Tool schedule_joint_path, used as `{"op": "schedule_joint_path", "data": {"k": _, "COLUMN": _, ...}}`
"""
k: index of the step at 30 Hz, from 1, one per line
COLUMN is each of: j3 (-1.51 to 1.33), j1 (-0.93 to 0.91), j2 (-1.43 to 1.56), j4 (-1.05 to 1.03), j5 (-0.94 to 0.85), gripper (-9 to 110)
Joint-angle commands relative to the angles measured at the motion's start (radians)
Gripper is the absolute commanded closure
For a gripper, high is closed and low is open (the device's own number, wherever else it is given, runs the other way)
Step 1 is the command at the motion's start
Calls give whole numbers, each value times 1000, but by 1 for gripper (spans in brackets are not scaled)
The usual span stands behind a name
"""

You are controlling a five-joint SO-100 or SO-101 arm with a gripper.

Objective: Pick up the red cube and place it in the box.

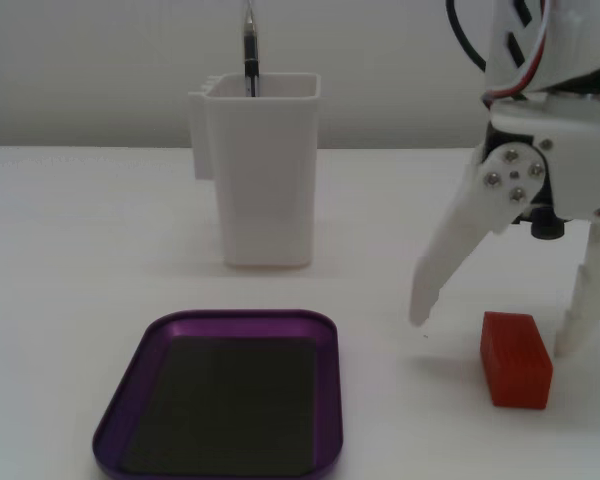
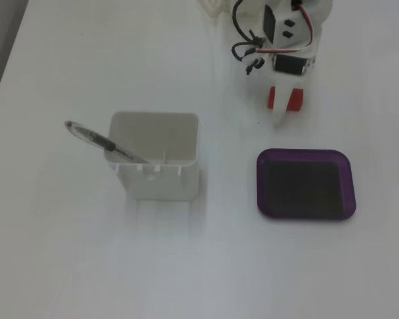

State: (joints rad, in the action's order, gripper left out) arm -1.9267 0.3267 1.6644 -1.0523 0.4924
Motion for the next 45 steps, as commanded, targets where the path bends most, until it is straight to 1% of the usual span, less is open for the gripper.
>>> {"op": "schedule_joint_path", "data": {"k": 1, "j3": -29, "j1": -3, "j2": 5, "j4": 60, "j5": -2, "gripper": 72}}
{"op": "schedule_joint_path", "data": {"k": 10, "j3": -52, "j1": -2, "j2": 5, "j4": 72, "j5": -5, "gripper": 73}}
{"op": "schedule_joint_path", "data": {"k": 15, "j3": -52, "j1": -2, "j2": 5, "j4": 72, "j5": -58, "gripper": 85}}
{"op": "schedule_joint_path", "data": {"k": 19, "j3": -54, "j1": -2, "j2": 3, "j4": 72, "j5": -58, "gripper": 97}}
{"op": "schedule_joint_path", "data": {"k": 21, "j3": -54, "j1": -2, "j2": 3, "j4": 72, "j5": -58, "gripper": 100}}
{"op": "schedule_joint_path", "data": {"k": 28, "j3": -35, "j1": 6, "j2": 23, "j4": 52, "j5": -69, "gripper": 101}}
{"op": "schedule_joint_path", "data": {"k": 34, "j3": 133, "j1": 32, "j2": 120, "j4": -29, "j5": -192, "gripper": 102}}
{"op": "schedule_joint_path", "data": {"k": 39, "j3": 204, "j1": 60, "j2": 212, "j4": -9, "j5": -314, "gripper": 102}}
{"op": "schedule_joint_path", "data": {"k": 45, "j3": 258, "j1": 61, "j2": 235, "j4": 196, "j5": -373, "gripper": 102}}
